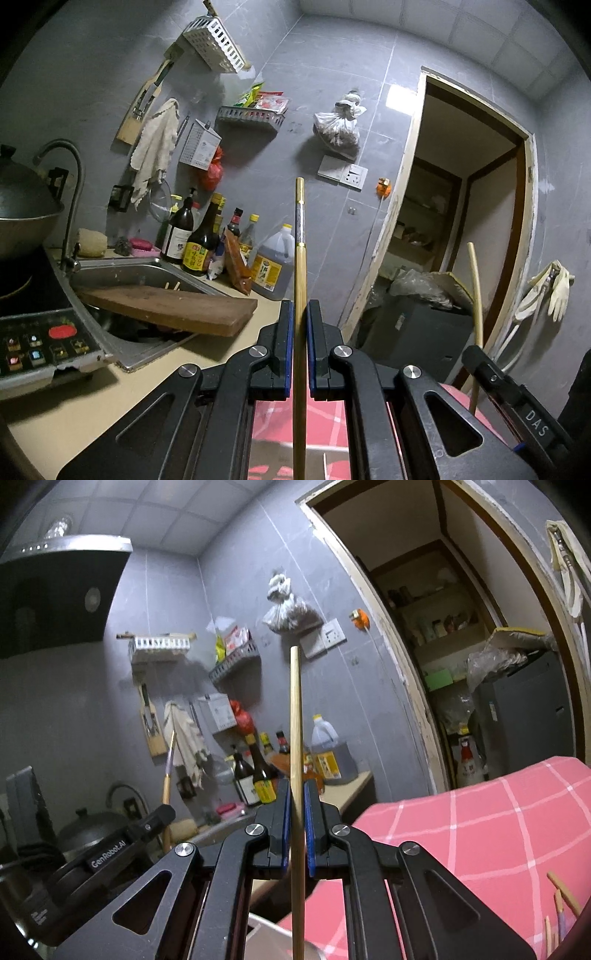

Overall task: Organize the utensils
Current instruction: 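Lift both held chopsticks and carry them over the white utensil holder, then open both tools to drop the chopsticks into the holder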

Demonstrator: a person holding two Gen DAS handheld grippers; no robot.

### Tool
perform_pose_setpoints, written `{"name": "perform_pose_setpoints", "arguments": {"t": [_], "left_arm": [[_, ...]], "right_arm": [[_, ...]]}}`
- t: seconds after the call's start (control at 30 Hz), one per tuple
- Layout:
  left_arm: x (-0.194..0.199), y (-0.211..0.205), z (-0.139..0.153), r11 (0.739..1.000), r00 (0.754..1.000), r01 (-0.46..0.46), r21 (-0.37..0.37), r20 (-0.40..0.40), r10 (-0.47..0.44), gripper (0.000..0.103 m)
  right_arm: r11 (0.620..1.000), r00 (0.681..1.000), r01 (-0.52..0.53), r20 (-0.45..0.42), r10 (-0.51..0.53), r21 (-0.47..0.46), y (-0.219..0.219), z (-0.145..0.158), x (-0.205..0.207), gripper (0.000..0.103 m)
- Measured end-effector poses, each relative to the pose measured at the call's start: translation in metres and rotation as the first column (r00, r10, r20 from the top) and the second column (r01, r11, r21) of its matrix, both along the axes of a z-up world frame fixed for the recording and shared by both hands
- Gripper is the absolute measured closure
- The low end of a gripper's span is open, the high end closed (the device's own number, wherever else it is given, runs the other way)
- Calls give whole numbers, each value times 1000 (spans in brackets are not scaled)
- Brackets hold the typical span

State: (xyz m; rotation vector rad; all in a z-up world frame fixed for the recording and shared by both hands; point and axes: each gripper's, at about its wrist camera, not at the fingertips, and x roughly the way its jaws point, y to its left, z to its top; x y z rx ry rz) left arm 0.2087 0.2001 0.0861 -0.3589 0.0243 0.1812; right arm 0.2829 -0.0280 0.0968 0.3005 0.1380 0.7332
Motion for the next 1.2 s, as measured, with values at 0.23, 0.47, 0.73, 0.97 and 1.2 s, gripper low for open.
{"name": "perform_pose_setpoints", "arguments": {"t": [0.23,0.47,0.73,0.97,1.2], "left_arm": [[-6,-15,-17,999,999,12,36,-43,-11,98],[-6,-27,-25,997,992,34,68,-125,-25,98],[-8,-30,-31,996,980,66,60,-189,-53,98],[-16,-31,-31,994,973,109,24,-208,-101,95],[-29,-34,-21,992,975,125,-5,-185,-124,78]], "right_arm": [[996,999,6,-40,-10,-83,2,-7,-9,98],[987,996,-2,-91,-13,-158,4,-8,-18,98],[976,988,-36,-152,4,-213,3,-16,-22,97],[970,986,-54,-167,15,-236,-3,-16,-29,92],[972,993,-43,-119,15,-232,-17,-7,-42,80]]}}
